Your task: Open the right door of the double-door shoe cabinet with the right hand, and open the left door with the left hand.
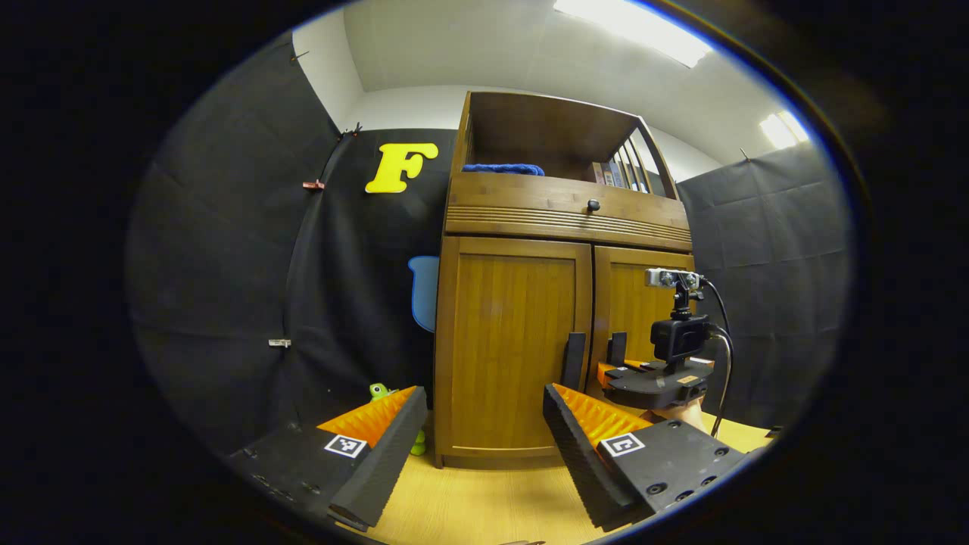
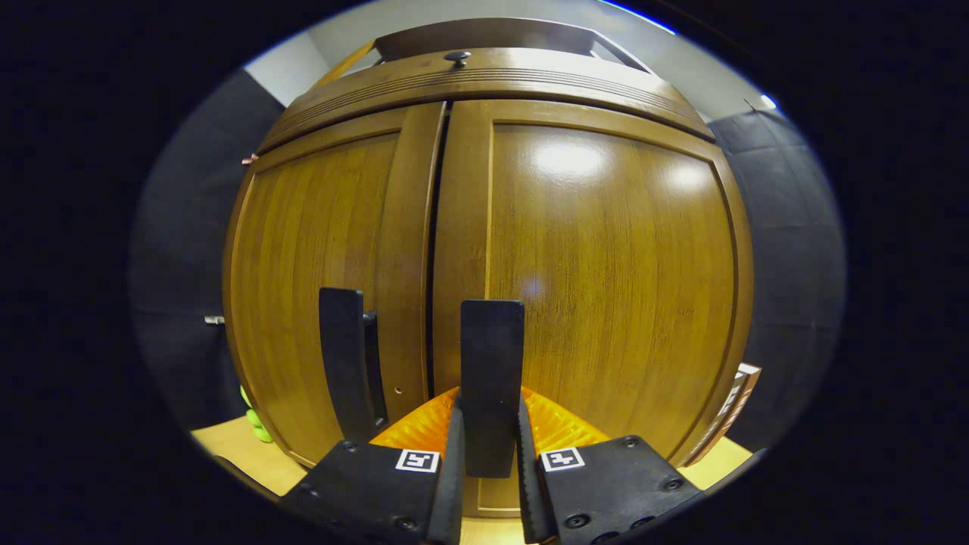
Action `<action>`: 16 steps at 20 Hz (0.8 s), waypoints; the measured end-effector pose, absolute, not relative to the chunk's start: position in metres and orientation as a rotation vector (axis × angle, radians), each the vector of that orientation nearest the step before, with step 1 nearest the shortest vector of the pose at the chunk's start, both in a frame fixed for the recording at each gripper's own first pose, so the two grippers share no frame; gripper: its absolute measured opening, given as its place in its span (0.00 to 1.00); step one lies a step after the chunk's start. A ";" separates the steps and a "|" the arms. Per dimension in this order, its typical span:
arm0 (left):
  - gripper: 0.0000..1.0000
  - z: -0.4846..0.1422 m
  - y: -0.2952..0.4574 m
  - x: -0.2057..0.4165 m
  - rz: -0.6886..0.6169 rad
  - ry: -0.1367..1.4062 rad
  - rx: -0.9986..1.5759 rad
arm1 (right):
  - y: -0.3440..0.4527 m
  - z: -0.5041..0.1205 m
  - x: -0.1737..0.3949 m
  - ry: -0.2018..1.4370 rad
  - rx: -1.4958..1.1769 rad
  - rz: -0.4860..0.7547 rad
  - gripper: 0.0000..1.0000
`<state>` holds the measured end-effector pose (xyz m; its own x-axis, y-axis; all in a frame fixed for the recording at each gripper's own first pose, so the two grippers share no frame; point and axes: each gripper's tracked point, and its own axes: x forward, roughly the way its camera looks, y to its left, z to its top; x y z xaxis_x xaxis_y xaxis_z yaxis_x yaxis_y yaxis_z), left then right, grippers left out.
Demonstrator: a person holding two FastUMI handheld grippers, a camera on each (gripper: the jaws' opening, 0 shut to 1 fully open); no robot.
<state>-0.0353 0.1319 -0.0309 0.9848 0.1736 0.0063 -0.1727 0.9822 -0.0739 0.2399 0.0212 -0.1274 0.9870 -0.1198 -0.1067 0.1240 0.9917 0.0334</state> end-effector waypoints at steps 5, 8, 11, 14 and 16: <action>0.96 -0.043 0.145 -0.044 0.198 0.023 -0.059 | 0.022 -0.125 0.228 0.141 0.053 -0.096 0.20; 0.96 -0.042 0.146 -0.051 0.199 0.031 -0.059 | 0.020 -0.121 0.198 0.133 0.049 -0.077 0.20; 0.96 -0.048 0.143 -0.060 0.198 0.050 -0.048 | 0.016 -0.116 0.171 0.136 0.036 -0.066 0.24; 0.96 -0.048 0.138 -0.066 0.198 0.059 -0.041 | 0.009 -0.113 0.145 0.143 0.037 -0.059 0.24; 0.96 -0.046 0.133 -0.068 0.192 0.051 -0.048 | 0.004 -0.109 0.131 0.144 0.030 -0.057 0.24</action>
<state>-0.0683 0.1328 -0.0459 0.9803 0.1895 -0.0554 -0.1919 0.9805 -0.0431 0.1312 0.0036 -0.1091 0.9881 -0.0543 -0.1439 0.0587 0.9979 0.0260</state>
